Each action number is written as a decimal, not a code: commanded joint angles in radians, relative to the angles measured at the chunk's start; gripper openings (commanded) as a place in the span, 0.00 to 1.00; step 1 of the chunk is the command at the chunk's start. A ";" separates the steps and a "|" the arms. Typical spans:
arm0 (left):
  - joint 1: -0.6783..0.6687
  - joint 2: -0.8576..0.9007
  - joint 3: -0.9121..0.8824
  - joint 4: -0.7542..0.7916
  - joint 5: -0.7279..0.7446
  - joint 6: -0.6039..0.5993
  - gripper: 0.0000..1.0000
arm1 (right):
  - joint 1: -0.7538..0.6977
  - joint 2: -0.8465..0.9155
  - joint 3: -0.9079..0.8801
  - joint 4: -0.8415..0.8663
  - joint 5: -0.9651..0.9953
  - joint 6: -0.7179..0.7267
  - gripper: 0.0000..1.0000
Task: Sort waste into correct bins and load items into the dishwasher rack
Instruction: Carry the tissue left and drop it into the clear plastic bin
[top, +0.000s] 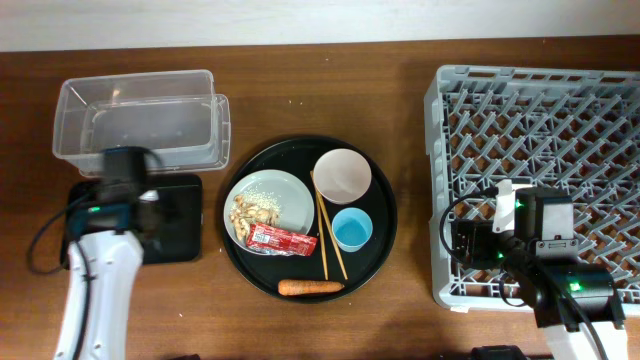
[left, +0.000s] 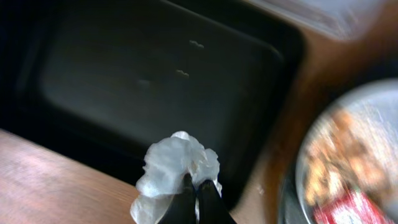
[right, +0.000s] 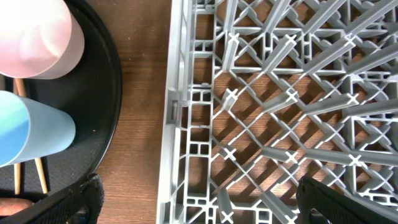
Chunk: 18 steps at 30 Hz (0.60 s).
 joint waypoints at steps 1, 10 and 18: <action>0.154 0.038 -0.008 0.050 -0.008 -0.050 0.00 | 0.006 -0.003 0.021 -0.003 -0.002 0.008 0.98; 0.243 0.194 -0.008 0.124 0.005 -0.054 0.01 | 0.006 -0.003 0.021 -0.003 -0.002 0.008 0.98; 0.243 0.180 0.144 0.158 0.199 -0.044 0.00 | 0.006 -0.003 0.021 -0.003 -0.002 0.008 0.98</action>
